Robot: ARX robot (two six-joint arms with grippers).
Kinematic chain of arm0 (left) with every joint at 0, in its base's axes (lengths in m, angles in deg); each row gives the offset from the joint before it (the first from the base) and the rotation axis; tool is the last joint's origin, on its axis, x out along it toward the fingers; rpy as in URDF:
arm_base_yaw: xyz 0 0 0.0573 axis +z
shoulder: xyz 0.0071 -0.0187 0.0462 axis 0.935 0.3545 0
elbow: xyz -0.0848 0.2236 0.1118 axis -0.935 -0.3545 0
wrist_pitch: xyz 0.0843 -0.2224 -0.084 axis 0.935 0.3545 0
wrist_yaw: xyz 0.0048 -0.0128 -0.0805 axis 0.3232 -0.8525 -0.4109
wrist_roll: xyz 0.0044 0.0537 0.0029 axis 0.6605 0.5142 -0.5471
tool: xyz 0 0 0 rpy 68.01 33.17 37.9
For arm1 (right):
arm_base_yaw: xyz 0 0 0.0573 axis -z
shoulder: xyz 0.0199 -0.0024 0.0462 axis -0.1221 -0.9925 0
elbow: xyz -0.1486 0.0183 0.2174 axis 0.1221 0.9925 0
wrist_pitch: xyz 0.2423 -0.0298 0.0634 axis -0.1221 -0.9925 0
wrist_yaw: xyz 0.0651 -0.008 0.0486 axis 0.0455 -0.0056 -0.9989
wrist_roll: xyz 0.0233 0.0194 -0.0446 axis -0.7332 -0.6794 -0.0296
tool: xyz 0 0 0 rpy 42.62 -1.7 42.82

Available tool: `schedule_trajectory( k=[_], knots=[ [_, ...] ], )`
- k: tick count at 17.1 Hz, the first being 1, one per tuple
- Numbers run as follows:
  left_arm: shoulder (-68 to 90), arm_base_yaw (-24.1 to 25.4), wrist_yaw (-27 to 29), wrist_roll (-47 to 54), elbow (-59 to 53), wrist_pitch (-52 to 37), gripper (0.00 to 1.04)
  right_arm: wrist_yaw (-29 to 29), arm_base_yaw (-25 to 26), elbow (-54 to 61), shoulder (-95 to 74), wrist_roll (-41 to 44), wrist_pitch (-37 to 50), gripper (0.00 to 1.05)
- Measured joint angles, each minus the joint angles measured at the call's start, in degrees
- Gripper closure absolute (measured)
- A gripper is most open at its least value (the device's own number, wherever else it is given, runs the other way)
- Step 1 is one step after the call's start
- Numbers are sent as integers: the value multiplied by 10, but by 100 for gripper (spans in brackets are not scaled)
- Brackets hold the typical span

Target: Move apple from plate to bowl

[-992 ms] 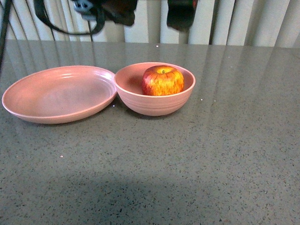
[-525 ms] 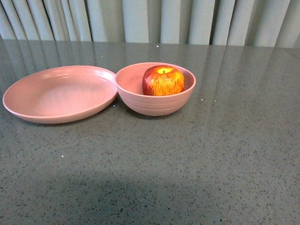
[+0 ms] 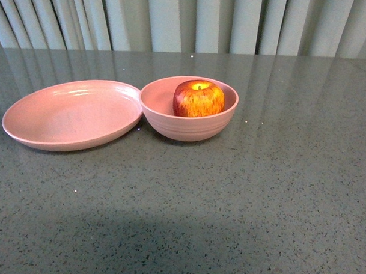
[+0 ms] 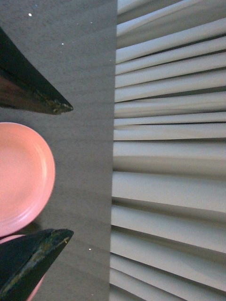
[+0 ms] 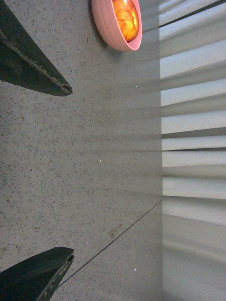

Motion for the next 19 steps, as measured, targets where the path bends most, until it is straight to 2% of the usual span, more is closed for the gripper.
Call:
schedule_trajectory(
  k=[2,3,5,6,8,14,19],
  knots=[
    [-28,6,-3,7,-52,-24,47,0,0,0,0,0,0,7],
    [-31,7,-3,9,-59,-27,49,0,0,0,0,0,0,7],
    [-65,21,-14,10,-129,-54,71,0,0,0,0,0,0,7],
    [-81,50,-45,11,-160,-63,82,0,0,0,0,0,0,7],
    [-117,61,-50,10,-212,-82,104,0,0,0,0,0,0,7],
    [-199,58,-53,12,-302,-88,104,0,0,0,0,0,0,7],
    [-270,58,-53,12,-345,-59,104,0,0,0,0,0,0,7]
  ],
)
